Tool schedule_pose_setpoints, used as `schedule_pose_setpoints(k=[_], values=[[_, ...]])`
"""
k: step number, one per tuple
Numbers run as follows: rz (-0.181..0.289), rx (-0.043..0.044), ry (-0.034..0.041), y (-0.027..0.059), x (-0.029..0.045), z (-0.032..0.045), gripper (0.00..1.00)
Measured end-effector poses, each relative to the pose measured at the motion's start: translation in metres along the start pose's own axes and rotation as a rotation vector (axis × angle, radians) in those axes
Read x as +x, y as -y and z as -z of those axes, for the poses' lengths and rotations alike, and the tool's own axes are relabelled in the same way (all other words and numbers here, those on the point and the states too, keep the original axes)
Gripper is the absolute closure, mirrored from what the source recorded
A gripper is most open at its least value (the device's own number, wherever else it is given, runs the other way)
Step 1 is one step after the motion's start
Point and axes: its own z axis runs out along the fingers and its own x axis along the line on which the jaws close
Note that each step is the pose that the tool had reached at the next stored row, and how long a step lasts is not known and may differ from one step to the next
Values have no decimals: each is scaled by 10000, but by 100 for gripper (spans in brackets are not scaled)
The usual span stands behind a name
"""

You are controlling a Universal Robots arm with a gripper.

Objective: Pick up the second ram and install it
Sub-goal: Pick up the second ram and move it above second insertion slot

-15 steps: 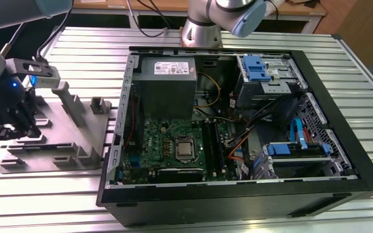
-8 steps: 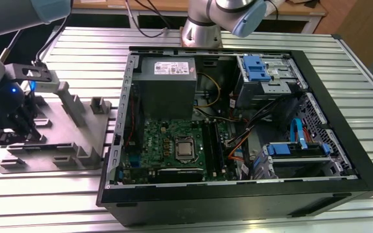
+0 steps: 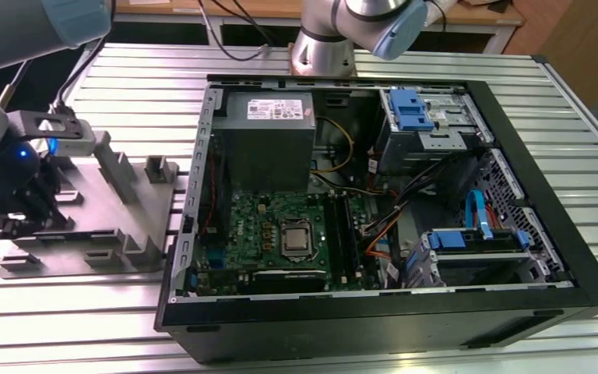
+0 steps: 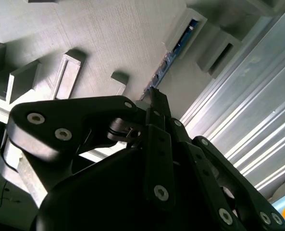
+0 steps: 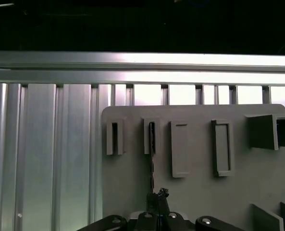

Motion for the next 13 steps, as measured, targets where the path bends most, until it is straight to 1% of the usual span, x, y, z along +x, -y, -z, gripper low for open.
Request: schedule_pose_setpoints(k=[3, 13], values=[[3, -3, -1, -4, 3, -31, 90], [26, -3, -1, -25, 17, -88, 90]])
